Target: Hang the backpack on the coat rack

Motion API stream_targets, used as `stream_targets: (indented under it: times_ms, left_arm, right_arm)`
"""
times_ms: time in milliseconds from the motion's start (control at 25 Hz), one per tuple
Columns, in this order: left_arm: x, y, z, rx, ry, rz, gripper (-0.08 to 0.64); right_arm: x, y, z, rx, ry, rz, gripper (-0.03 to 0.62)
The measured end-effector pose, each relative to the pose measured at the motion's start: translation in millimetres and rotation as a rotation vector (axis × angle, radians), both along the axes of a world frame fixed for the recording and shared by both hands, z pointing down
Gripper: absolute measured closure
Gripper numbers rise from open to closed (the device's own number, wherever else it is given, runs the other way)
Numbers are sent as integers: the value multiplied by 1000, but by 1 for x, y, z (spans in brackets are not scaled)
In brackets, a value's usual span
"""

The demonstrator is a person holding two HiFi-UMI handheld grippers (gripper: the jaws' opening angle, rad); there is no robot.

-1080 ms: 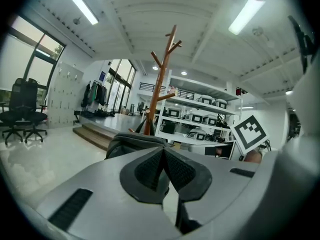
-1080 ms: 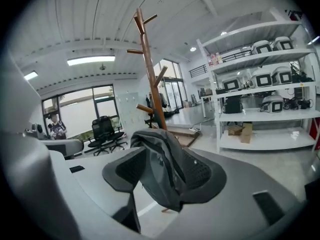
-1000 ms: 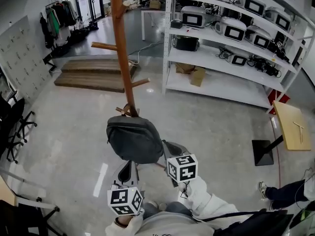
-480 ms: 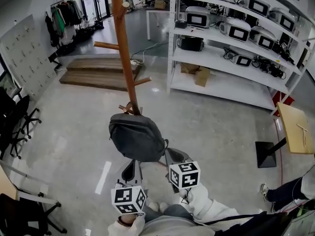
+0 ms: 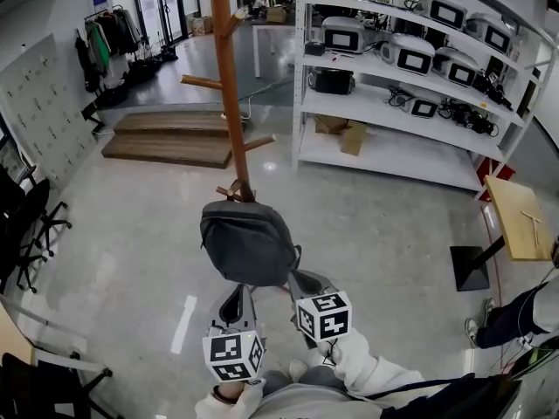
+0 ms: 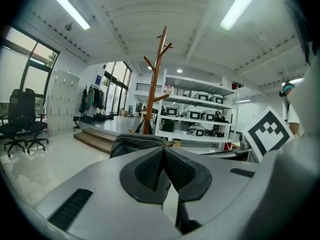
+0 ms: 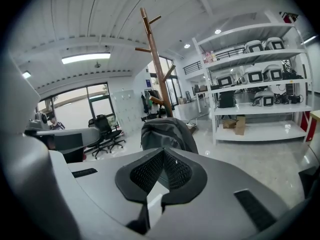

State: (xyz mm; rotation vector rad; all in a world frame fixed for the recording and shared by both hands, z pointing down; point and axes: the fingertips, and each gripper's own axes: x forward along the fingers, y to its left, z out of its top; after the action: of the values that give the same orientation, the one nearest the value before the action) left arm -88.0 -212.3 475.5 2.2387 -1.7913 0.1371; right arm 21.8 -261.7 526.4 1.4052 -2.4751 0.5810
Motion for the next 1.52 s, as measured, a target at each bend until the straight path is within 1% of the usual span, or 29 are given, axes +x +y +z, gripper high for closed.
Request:
stream_targets:
  times_ms: [240,400,640,840,1000,1200,1520]
  left_arm:
    - [-13,11,4,2,3,35,558]
    - [-25,13,2,15,4,24,558]
    - [-19,20,2,15,13,39,558]
    - [-11,23,2,15,7,55,558]
    - [-11,23,4,15,15,43,558]
    - [-11,21,0,22,32,25,558]
    - [-6,19,-6,28,35,29,558]
  right_arm:
    - [-8,18,-6,20,-16,37,580]
    - [-11,31,-10,45,-24,52,580]
    - [-14,34,-12,63,-23,64,580]
    - [-19,36,-16,65,-32,39,580]
    - [-20,36,-18,74,-32,28,580]
    - [-22,39,-19,85,-8,-6,580]
    - [-23,38,-24,91,-13,-19,581]
